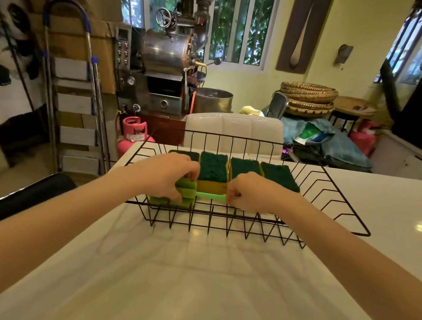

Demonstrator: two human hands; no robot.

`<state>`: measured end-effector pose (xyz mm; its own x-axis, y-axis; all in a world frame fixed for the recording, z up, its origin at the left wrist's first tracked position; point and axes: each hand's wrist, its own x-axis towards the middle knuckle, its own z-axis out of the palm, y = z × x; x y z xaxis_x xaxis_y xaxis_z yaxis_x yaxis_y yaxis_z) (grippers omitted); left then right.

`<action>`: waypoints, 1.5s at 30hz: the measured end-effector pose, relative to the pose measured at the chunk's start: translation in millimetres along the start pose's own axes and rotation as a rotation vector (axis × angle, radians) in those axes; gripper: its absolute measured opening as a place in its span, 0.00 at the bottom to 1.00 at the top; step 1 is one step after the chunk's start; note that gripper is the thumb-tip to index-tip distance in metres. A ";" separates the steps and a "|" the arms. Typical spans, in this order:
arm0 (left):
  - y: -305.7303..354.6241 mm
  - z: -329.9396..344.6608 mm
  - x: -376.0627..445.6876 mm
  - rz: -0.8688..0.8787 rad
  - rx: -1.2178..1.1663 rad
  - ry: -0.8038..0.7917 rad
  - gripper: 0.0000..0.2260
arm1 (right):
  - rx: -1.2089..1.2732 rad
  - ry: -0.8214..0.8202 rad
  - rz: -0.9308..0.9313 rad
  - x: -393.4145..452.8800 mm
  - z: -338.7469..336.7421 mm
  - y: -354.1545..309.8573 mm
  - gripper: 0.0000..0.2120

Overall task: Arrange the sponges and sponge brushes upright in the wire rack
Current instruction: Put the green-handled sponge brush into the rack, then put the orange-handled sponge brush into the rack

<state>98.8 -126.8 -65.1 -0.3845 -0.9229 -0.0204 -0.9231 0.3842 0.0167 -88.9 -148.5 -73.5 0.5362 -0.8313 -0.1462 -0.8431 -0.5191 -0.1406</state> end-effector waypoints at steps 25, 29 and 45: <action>17.9 -16.8 -79.8 -0.066 -0.306 0.209 0.19 | 0.215 0.201 -0.214 -77.1 -18.8 -45.6 0.20; 36.1 -18.3 -120.8 0.014 -0.392 0.284 0.23 | 0.201 0.222 -0.369 -119.7 5.9 -70.7 0.28; 43.7 29.8 -192.4 -0.062 -0.356 -0.453 0.37 | 0.121 -0.177 -0.425 -172.4 58.2 -95.5 0.17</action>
<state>132.2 68.3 -90.2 -0.3668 -0.8103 -0.4570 -0.9149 0.2251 0.3351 -98.5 55.9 -91.9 0.8401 -0.4985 -0.2139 -0.5425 -0.7701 -0.3357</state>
